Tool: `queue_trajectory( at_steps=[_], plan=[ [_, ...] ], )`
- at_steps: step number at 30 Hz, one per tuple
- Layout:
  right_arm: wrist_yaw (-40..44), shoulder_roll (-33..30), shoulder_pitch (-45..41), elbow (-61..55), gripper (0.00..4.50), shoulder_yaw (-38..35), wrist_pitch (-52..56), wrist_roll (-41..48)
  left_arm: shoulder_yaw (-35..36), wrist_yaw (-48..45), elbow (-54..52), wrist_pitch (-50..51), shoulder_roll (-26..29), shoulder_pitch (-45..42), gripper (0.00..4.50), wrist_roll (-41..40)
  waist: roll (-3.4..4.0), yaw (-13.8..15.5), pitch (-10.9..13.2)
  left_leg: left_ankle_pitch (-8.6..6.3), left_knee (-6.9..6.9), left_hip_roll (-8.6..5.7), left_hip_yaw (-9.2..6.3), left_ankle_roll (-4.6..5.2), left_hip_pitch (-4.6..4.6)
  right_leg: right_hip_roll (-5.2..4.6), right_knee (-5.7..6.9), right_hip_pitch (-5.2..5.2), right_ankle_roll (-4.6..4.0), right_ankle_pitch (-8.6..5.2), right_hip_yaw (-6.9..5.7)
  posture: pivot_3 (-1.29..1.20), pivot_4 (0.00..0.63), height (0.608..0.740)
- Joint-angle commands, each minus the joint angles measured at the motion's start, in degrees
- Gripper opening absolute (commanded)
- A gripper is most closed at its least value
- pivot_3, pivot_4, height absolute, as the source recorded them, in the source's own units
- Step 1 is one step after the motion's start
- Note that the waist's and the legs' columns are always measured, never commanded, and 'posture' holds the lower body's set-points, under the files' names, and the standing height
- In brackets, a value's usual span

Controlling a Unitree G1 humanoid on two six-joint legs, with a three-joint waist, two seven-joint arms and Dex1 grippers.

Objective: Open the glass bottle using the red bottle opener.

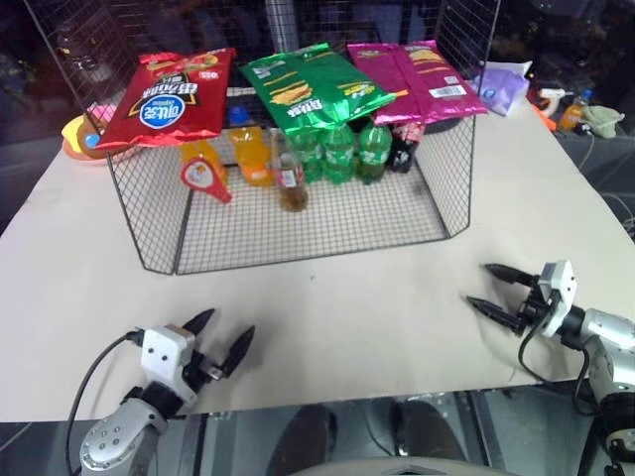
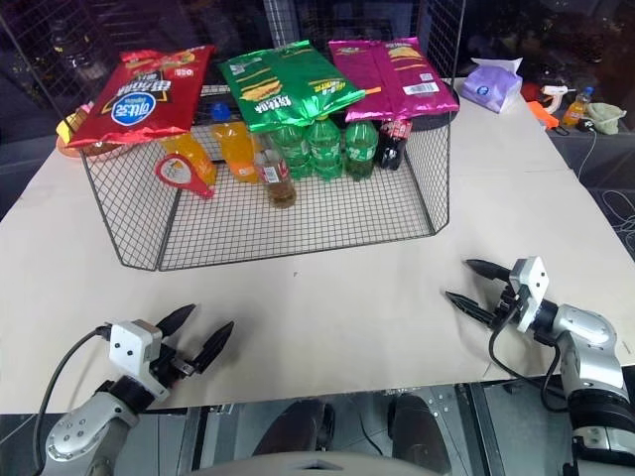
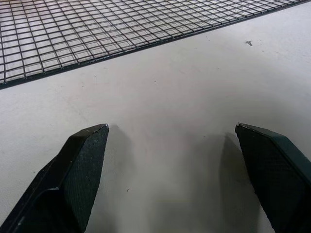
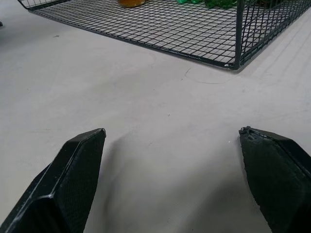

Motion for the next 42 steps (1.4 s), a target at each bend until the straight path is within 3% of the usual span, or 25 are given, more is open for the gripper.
queue_trajectory(
  at_steps=[1,17,25,32,42],
  plan=[
    [0.8,0.4,0.3,-0.5,4.43,-0.4,-0.9,0.7,1.0,0.1,-0.7,-0.4,0.8,0.1,4.29,0.0,0.0,0.0,0.0,0.0,0.0,0.0,0.0,0.0,0.0,0.0,0.0,0.0,0.0,0.0,0.0,0.0,0.15,0.74],
    [1.3,1.2,0.4,-1.1,4.43,-0.2,-1.5,0.8,0.9,-0.4,-0.5,-0.3,1.0,-0.8,4.29,-0.8,-0.01,0.0,0.0,0.09,0.0,0.0,0.0,-0.15,-0.01,0.0,0.0,-0.01,0.0,0.0,0.01,0.0,0.15,0.74],
    [1.8,2.6,0.7,-4.2,4.43,1.1,-1.4,1.2,3.8,2.8,-4.0,2.2,-0.6,-4.2,4.29,-6.5,-0.01,0.0,0.0,0.09,0.01,0.01,-0.01,-0.16,-0.01,0.0,0.02,-0.01,0.0,0.0,0.02,0.0,0.15,0.74],
    [-1.2,6.6,1.4,-18.2,4.43,4.9,4.0,3.6,6.3,8.7,-2.8,2.3,0.7,-14.1,4.29,-4.6,0.0,0.1,0.0,0.13,0.04,-0.01,-0.03,-0.22,-0.07,0.01,0.08,-0.08,0.01,0.01,-0.02,0.0,0.15,0.74],
    [-9.2,9.7,-3.9,-34.8,4.43,8.5,14.8,9.0,6.0,13.9,5.2,3.6,2.4,-30.4,4.29,-1.6,-0.02,0.0,0.0,0.16,0.14,-0.07,-0.04,-0.29,-0.31,0.04,0.24,-0.43,0.02,0.01,-0.02,0.0,0.15,0.74]
  ],
)
